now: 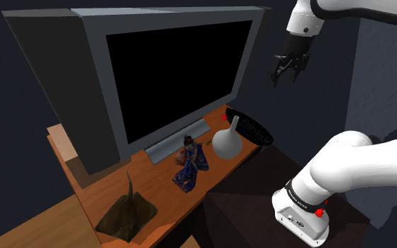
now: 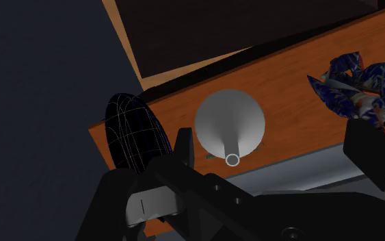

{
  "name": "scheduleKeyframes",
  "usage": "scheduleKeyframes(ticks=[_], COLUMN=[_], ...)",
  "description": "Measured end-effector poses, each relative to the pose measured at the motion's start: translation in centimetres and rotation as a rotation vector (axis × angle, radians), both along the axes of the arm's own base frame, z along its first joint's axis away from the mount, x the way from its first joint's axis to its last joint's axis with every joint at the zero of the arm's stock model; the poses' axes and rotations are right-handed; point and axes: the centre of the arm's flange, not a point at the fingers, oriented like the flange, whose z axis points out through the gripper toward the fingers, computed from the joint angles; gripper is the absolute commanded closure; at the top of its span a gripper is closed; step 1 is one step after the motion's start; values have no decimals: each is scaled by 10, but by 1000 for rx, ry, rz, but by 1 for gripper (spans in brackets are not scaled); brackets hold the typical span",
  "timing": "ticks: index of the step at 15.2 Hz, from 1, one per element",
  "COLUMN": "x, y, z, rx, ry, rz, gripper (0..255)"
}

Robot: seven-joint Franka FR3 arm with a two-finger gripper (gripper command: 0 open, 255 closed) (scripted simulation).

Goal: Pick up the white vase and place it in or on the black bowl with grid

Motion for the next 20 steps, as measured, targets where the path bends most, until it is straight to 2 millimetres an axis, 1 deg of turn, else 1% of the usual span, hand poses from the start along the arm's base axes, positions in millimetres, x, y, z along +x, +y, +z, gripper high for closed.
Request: scheduleKeyframes(ticks=[1, 2, 5, 6, 9, 12, 13, 14, 16, 20], x=[0, 4, 20, 27, 45, 68, 72, 83, 94, 122], y=[0, -2, -7, -9, -20, -26, -27, -31, -34, -42], z=[0, -4, -32, -46, -80, -111, -121, -133, -158, -200], rx=[0, 1, 7, 10, 17, 25, 27, 30, 35, 44], ry=[0, 1, 5, 8, 11, 14, 15, 16, 19, 23], rz=[0, 2, 11, 15, 27, 38, 42, 46, 53, 69], gripper=[0, 0, 0, 0, 0, 0, 0, 0, 0, 0])
